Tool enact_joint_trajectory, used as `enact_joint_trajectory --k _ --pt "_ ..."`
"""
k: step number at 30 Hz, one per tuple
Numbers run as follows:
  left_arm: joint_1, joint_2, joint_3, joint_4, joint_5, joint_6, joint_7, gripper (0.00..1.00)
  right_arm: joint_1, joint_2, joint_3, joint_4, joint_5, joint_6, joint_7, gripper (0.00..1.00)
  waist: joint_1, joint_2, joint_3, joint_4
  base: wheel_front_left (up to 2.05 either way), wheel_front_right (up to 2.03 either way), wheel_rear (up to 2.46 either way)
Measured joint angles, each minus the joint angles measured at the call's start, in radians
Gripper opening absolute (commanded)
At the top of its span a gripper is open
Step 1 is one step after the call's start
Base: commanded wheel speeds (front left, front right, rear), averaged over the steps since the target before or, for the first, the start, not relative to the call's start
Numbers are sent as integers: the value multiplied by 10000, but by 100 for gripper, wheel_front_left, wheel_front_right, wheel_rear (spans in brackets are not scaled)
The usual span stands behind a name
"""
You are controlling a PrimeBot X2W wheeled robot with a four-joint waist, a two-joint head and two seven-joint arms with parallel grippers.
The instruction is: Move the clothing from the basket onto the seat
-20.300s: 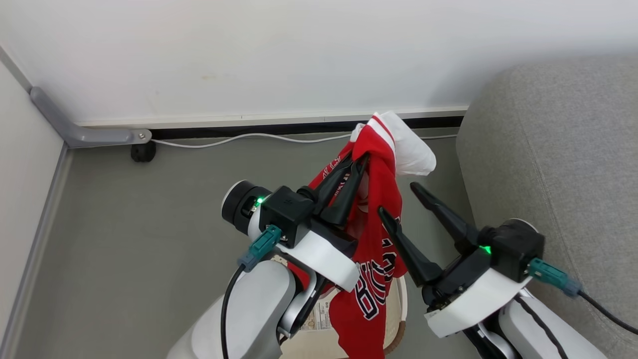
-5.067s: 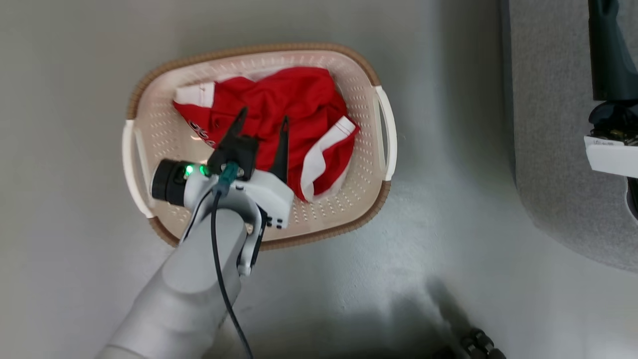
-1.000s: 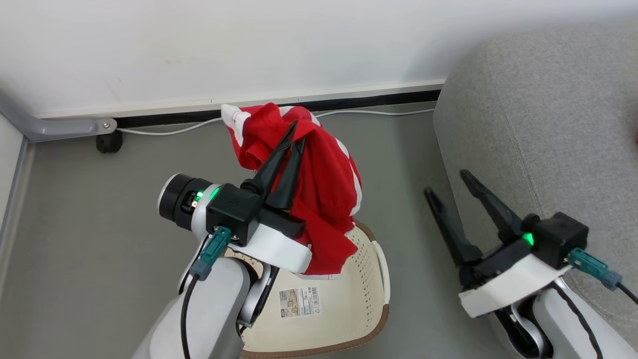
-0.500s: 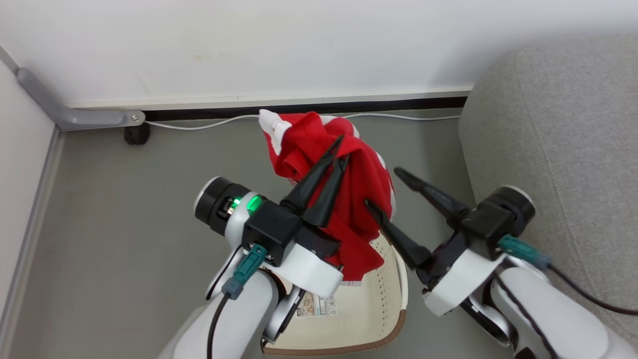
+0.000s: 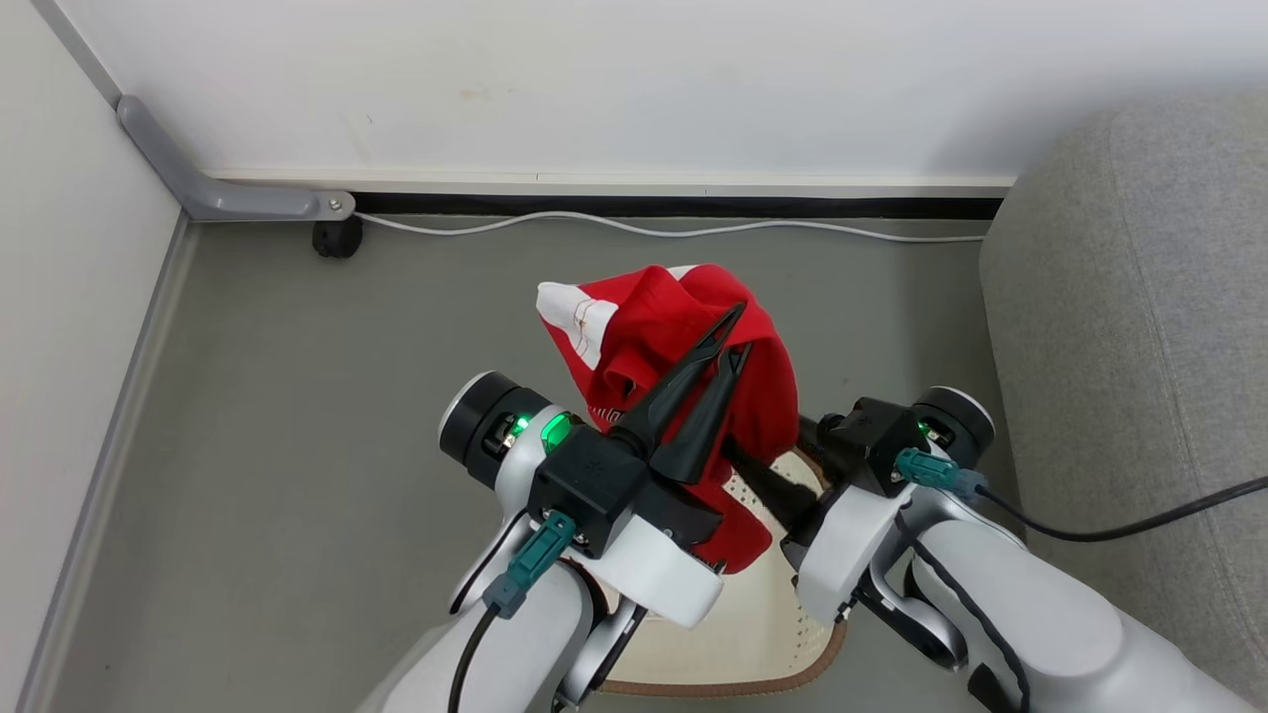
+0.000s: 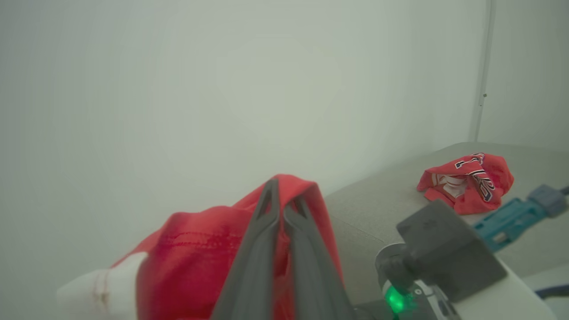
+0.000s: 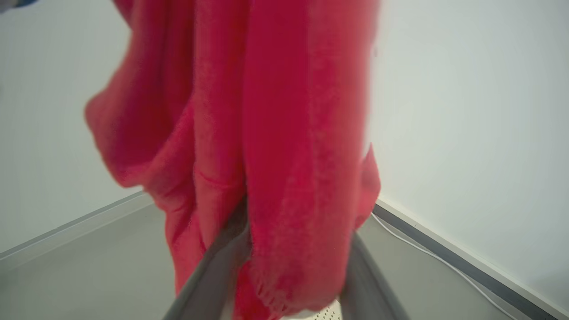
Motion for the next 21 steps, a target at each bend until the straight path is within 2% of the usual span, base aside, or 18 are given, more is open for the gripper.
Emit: enact_joint_trajectory --k 7,8,9,15,21 --pt "0 -12 -4 215 -119 115 -105 0 -21 -180 -176 -140 332 0 0 0 0 0 117 -115 0 0 0" --pt "0 -15 6 257 -119 136 -107 25 -19 -213 -242 -192 368 0 0 0 0 1 122 -154 0 0 0" --pt "2 -21 17 316 -128 178 -111 100 -16 -253 -311 -282 378 -2 0 0 0 1 124 -192 0 0 0" --pt "22 25 171 780 -288 188 -117 100 151 -435 -1174 -817 539 0 0 0 0 0 127 -430 0 0 0" --pt "129 42 267 1200 -378 86 -163 100 635 -880 -2339 -1400 631 0 0 0 0 0 100 -783 0 0 0"
